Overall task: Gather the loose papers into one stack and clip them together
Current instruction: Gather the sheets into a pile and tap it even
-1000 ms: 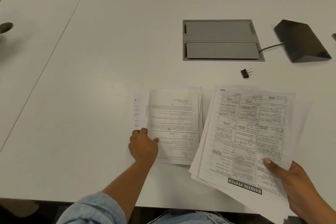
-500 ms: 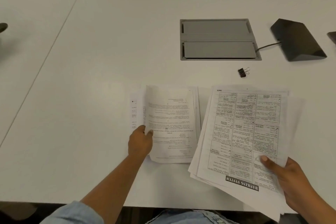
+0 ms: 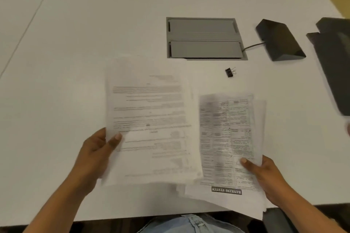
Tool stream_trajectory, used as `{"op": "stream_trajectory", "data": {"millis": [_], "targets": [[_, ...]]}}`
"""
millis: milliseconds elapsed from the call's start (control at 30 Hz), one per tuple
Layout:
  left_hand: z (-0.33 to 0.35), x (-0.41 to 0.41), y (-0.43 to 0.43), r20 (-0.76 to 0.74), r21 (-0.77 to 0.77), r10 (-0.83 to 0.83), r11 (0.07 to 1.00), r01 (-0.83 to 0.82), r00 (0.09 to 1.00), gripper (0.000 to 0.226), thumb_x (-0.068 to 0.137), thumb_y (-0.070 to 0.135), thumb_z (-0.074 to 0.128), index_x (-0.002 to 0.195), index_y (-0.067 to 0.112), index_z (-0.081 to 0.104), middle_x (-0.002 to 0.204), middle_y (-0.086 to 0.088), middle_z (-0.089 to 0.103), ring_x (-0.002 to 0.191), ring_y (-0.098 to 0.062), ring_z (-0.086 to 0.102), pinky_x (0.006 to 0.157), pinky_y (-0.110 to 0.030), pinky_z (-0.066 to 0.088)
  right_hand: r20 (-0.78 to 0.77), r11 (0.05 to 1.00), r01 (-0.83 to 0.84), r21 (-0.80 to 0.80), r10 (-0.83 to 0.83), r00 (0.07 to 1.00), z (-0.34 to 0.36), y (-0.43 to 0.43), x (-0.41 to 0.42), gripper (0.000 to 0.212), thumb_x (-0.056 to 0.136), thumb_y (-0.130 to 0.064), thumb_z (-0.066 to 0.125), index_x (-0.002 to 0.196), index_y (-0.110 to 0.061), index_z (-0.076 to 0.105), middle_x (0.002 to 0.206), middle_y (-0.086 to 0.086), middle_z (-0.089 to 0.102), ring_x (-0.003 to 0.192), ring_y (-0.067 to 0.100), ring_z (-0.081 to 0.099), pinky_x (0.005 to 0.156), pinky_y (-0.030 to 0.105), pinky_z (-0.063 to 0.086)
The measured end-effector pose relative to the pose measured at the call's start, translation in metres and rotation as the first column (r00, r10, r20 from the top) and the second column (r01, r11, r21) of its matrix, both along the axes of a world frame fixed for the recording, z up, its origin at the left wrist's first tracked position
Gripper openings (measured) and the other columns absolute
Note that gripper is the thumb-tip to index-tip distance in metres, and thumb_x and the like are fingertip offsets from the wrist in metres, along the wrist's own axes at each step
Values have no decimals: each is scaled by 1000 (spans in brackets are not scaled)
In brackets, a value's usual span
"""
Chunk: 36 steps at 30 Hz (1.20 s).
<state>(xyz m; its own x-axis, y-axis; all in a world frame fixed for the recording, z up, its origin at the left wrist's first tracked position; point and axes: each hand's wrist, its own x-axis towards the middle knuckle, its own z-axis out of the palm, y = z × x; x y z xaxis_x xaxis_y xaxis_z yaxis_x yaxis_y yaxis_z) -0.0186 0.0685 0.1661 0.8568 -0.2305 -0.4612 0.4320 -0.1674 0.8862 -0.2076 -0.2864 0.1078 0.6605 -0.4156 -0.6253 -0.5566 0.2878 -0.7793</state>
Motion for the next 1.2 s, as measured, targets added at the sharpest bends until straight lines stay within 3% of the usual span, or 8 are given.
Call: {"op": "stream_trajectory", "data": {"millis": [100,267,467,567,667,800,900,1200], "targets": [[5,-18,-24,-59,-26,-107,994,106,992,25,91,19,58,114,15,69,108,-3,77,97,-25,74,86,-47,58,17,998,-56,26,55,998,3,15,14,32,84,-15,66,115,-9,67,104,10,77,92,27,74,72,36,61],[-4,-37,-57,-81,11,-166,986,168,983,21,94,21,59,112,22,70,107,12,76,98,-11,73,87,-36,58,54,992,-124,-4,124,991,13,35,36,50,69,-46,79,106,-13,73,97,9,78,90,26,75,71,32,59],[-11,-29,-67,80,301,-139,947,109,987,55,67,66,66,113,35,60,105,19,68,82,-6,63,72,-26,52,110,985,-150,81,140,984,24,35,48,34,82,-31,67,109,-12,73,104,14,76,96,32,73,74,38,60],[-14,-14,-70,-84,54,-96,993,101,992,57,75,62,68,124,35,56,117,15,69,105,-14,67,91,-42,55,82,980,-167,106,159,984,27,36,52,27,94,-25,54,110,-15,73,104,12,76,96,31,73,74,37,59],[-15,-9,-80,-255,-231,-176,966,117,951,42,88,37,66,129,30,60,121,8,71,114,-19,67,101,-46,50,46,977,-103,189,96,994,29,36,58,46,93,-57,36,102,-28,71,93,-3,79,84,15,75,73,33,58],[-14,-7,-95,-157,-178,-155,976,127,975,34,88,17,70,121,22,66,113,3,75,105,-22,72,89,-42,58,164,975,-199,103,181,970,30,32,67,52,71,-50,74,113,-19,69,113,8,74,98,23,73,76,34,60],[-12,0,-104,-21,-120,-133,984,129,991,36,82,9,76,115,20,67,110,2,75,101,-22,72,82,-39,61,234,987,-158,-40,163,958,30,24,75,36,78,-20,71,113,-15,70,115,8,74,105,25,71,83,35,58],[-10,13,-122,318,-77,-107,987,138,942,38,77,16,81,100,39,62,99,13,70,91,-4,70,77,-23,60,464,964,-129,-234,227,856,49,14,105,41,78,-13,74,117,-26,65,117,6,70,111,23,66,87,37,54]]}}
